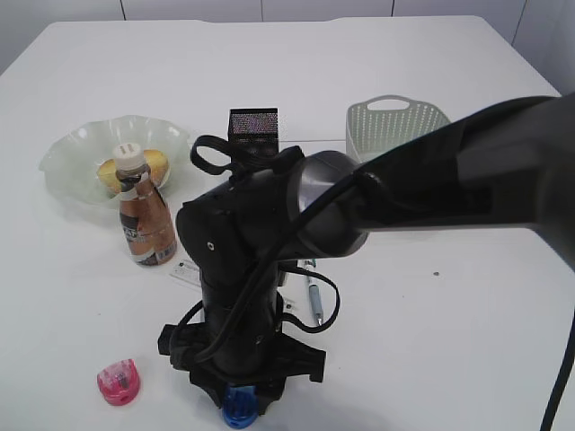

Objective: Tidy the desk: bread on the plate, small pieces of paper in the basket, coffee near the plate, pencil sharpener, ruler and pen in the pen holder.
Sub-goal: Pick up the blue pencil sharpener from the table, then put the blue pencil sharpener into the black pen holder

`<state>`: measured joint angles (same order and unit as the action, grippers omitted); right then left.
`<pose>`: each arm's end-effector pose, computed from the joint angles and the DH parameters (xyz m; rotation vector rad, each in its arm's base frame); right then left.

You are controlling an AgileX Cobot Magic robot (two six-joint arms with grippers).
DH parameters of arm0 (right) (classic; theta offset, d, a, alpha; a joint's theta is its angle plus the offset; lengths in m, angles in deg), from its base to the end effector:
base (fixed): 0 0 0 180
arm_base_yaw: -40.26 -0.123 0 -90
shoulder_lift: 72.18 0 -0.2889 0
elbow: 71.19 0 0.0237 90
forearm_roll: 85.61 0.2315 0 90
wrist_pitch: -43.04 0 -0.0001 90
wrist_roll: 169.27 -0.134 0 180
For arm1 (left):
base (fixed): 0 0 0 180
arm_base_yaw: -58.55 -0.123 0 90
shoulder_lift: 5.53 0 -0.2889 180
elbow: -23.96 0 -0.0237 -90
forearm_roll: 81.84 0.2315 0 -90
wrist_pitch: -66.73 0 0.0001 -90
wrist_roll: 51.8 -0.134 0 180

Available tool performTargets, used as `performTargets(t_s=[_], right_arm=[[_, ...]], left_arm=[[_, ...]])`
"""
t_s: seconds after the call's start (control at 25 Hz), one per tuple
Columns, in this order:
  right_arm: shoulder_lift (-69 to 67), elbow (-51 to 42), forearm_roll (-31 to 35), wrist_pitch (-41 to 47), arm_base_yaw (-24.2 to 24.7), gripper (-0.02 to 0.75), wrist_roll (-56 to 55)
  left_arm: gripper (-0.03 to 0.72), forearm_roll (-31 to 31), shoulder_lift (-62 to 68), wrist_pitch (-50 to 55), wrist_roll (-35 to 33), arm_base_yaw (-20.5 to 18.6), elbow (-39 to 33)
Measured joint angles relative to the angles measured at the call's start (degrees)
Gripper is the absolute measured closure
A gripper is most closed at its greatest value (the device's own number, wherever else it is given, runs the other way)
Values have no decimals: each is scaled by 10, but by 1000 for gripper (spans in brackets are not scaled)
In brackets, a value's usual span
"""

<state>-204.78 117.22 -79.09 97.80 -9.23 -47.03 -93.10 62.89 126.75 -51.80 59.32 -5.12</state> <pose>0.2524 0.3146 0.0918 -0.3211 -3.0585 -0.1080 0.1775 -0.0251 0.2633 -0.0700 2.7388 -0.2643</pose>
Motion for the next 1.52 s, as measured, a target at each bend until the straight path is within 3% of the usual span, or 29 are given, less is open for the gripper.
performTargets(t_s=[0.48,0.88,1.28,1.52], right_arm=[[23,0,19,10,10,425,174],[111,0,53,-7,103,425,310],[144,0,273,-34,263,425,557],[144,0,333,-76,289,425,700]], left_arm=[[266,-4,0,0,0,0,0],[269,-4,0,0,0,0,0],[272,-5,0,0,0,0,0],[272,-12,0,0,0,0,0]])
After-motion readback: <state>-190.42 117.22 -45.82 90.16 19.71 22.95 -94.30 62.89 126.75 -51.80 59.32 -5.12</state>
